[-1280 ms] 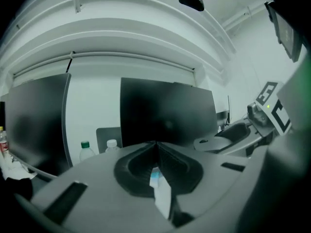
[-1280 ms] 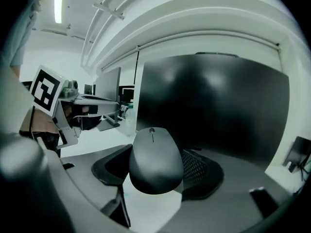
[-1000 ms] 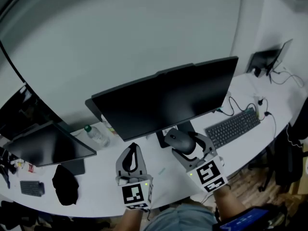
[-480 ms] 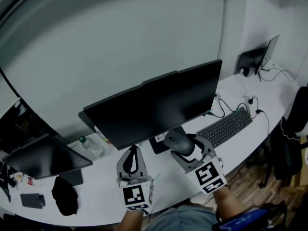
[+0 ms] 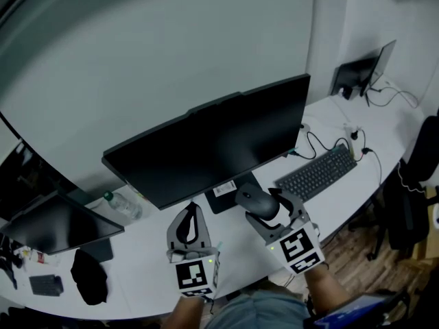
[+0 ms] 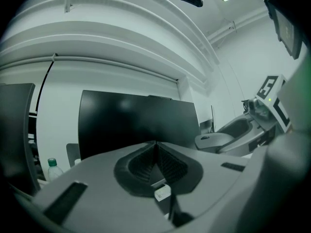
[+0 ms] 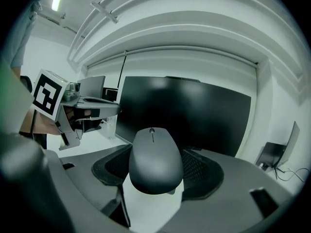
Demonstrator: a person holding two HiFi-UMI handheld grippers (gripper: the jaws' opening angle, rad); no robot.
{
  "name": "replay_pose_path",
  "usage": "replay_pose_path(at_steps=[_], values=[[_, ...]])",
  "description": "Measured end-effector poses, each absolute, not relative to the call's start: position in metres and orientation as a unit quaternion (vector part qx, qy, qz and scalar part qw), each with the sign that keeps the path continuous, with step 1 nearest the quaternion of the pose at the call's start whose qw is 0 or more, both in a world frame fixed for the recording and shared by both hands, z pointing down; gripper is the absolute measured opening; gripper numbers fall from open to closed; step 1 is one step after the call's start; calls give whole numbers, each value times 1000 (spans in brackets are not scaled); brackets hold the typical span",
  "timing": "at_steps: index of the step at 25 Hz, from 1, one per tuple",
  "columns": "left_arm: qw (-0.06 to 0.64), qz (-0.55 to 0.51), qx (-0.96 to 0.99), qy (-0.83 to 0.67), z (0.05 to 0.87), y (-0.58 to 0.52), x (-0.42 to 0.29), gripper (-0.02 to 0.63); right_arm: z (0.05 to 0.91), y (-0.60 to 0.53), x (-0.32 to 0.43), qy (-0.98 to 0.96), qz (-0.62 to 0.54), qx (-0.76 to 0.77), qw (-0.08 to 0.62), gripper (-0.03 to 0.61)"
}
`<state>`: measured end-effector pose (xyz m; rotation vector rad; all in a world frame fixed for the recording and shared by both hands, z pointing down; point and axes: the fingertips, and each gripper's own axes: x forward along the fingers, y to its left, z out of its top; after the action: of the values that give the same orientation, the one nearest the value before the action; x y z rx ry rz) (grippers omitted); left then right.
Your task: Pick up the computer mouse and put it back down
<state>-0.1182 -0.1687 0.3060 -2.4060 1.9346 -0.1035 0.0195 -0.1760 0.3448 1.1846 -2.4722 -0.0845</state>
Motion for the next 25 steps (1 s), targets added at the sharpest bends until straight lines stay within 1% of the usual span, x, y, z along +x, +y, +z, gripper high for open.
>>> replay_pose_path(at_steps=[6,11,25], values=[[21,-49,-783,620,317,-173,-105,8,362,-177,33,-880,-15,425,212,311],[9,-63,-783,619,329,-174,-100,8,378,-179,37,-880,4,430,203,310],[-15,-92,-780,619,356,-181,-96,8,434,-185,48,-873,57,427,230,311]])
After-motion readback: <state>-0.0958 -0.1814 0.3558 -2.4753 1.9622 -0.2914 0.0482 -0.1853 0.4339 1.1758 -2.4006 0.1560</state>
